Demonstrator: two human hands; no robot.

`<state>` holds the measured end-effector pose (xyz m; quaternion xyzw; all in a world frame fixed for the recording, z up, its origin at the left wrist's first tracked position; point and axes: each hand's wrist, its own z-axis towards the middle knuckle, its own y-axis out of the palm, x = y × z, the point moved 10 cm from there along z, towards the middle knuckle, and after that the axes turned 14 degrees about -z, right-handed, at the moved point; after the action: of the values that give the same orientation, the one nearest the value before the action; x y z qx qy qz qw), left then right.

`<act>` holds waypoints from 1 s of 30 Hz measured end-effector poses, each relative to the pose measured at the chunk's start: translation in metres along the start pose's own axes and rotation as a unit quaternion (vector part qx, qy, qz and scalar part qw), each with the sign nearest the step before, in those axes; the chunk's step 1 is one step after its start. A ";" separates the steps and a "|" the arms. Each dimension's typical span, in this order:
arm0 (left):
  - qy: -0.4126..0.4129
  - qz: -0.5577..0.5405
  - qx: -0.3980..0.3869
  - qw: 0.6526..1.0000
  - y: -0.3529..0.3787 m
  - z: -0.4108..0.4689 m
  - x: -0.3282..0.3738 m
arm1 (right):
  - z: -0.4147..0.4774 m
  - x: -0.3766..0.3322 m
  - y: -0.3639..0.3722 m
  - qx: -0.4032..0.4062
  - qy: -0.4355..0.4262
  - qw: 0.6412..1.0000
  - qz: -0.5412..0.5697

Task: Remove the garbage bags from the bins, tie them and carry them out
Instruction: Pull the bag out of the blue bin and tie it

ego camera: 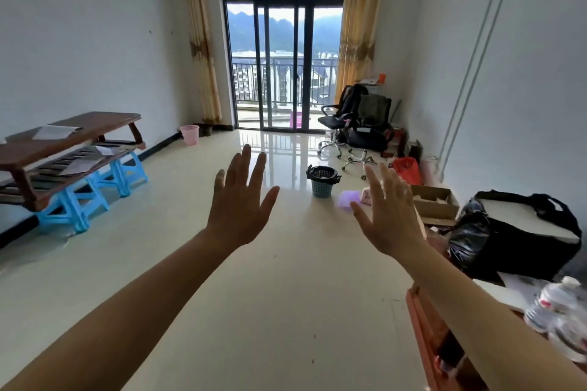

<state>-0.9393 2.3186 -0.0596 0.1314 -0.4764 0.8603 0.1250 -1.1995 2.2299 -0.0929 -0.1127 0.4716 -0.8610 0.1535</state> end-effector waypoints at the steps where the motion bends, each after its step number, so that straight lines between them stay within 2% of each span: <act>1: -0.007 -0.009 -0.012 1.000 0.021 0.043 -0.013 | 0.034 0.014 0.024 -0.009 0.022 1.000 0.001; 4: 0.008 -0.033 0.011 0.999 0.037 0.074 -0.018 | 0.060 0.028 0.038 0.000 0.019 1.000 -0.021; 8: 0.024 -0.047 -0.037 0.998 0.143 0.172 -0.046 | 0.141 0.076 0.133 -0.022 0.056 0.998 -0.031; 12: 0.035 -0.048 -0.052 0.997 0.242 0.282 -0.064 | 0.231 0.130 0.230 -0.042 0.087 0.995 -0.016; 17: 0.008 -0.061 -0.067 0.996 0.324 0.419 -0.091 | 0.361 0.179 0.311 -0.069 0.102 0.992 -0.007; 20: 0.004 -0.063 -0.060 0.996 0.357 0.500 -0.114 | 0.449 0.194 0.353 -0.080 0.117 0.990 0.008; 23: 0.004 -0.063 -0.056 0.996 0.395 0.573 -0.149 | 0.528 0.195 0.406 -0.097 0.096 0.991 0.005; 26: 0.002 -0.067 -0.052 0.996 0.444 0.644 -0.194 | 0.602 0.192 0.465 -0.097 0.067 0.993 0.001; 30: -0.001 -0.070 -0.052 0.996 0.508 0.749 -0.258 | 0.698 0.196 0.553 -0.106 0.072 0.992 -0.014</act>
<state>-0.7909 1.3950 -0.1653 0.1585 -0.5100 0.8236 0.1907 -1.0571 1.3340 -0.1823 -0.0720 0.5684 -0.8141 0.0945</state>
